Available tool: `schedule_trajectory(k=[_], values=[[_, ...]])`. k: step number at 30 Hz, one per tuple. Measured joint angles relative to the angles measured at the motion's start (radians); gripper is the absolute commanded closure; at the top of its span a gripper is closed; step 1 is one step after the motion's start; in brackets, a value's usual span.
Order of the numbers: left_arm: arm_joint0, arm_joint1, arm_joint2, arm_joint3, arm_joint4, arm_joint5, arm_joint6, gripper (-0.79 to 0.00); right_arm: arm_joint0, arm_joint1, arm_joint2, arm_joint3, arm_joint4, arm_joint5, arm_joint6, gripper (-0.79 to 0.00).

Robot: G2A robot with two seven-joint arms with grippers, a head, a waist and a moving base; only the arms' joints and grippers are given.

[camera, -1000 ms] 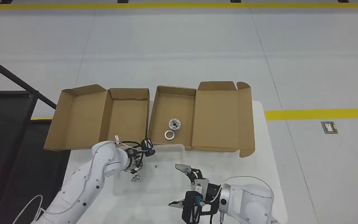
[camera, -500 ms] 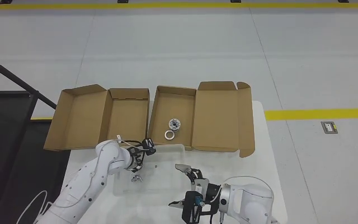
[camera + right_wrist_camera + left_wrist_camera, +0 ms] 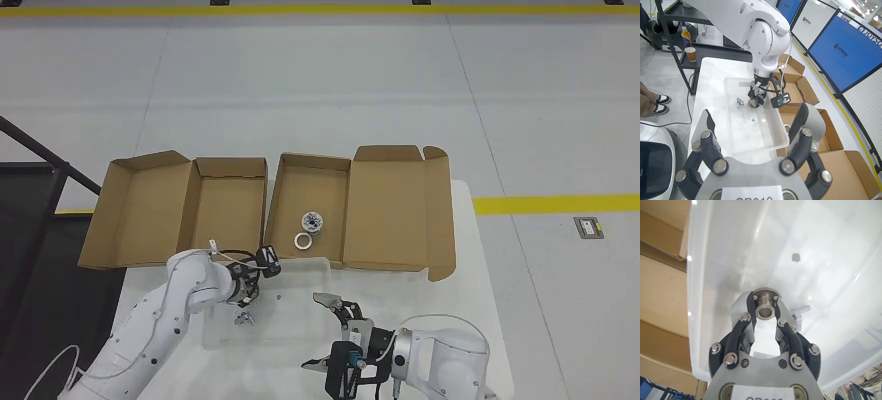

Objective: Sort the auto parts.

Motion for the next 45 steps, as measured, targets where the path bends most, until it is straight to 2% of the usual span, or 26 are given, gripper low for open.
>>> schedule_trajectory(k=[5, 8, 12, 16, 20, 23, 25, 32, 35, 38, 42, 45], values=[[0.112, 0.042, -0.11, -0.207, -0.026, -0.044, -0.006, 0.0, 0.0, 0.0, 0.0, 0.0, 0.0, 0.0, 0.0, -0.785], [0.209, 0.073, -0.217, -0.362, -0.065, -0.081, -0.006, 0.0, 0.0, 0.0, 0.0, 0.0, 0.0, 0.0, 0.0, -0.785], [0.337, 0.105, -0.386, -0.545, -0.076, -0.066, 0.016, 0.0, 0.0, 0.0, 0.0, 0.0, 0.0, 0.0, 0.0, -0.785], [0.401, 0.12, -0.53, -0.595, -0.073, -0.023, 0.083, 0.0, 0.0, 0.0, 0.0, 0.0, 0.0, 0.0, 0.0, -0.785], [0.352, 0.125, -0.593, -0.495, -0.119, -0.037, 0.153, 0.0, 0.0, 0.0, 0.0, 0.0, 0.0, 0.0, 0.0, -0.785], [0.303, 0.12, -0.576, -0.426, -0.061, 0.046, 0.151, 0.0, 0.0, 0.0, 0.0, 0.0, 0.0, 0.0, 0.0, -0.785], [0.302, 0.12, -0.574, -0.426, -0.042, 0.093, 0.152, 0.0, 0.0, 0.0, 0.0, 0.0, 0.0, 0.0, 0.0, -0.785], [0.304, 0.12, -0.575, -0.429, -0.045, 0.09, 0.152, 0.0, 0.0, 0.0, 0.0, 0.0, 0.0, 0.0, 0.0, -0.785], [0.297, 0.118, -0.56, -0.402, -0.024, 0.118, 0.17, 0.0, 0.0, 0.0, 0.0, 0.0, 0.0, 0.0, 0.0, -0.785], [0.209, 0.108, -0.506, -0.288, -0.066, 0.115, 0.174, 0.0, 0.0, 0.0, 0.0, 0.0, 0.0, 0.0, 0.0, -0.785], [-0.011, 0.078, -0.369, -0.04, -0.149, 0.132, 0.124, 0.0, 0.0, 0.0, 0.0, 0.0, 0.0, 0.0, 0.0, -0.785], [-0.163, 0.041, -0.242, 0.144, -0.102, 0.164, 0.139, 0.0, 0.0, 0.0, 0.0, 0.0, 0.0, 0.0, 0.0, -0.785]])
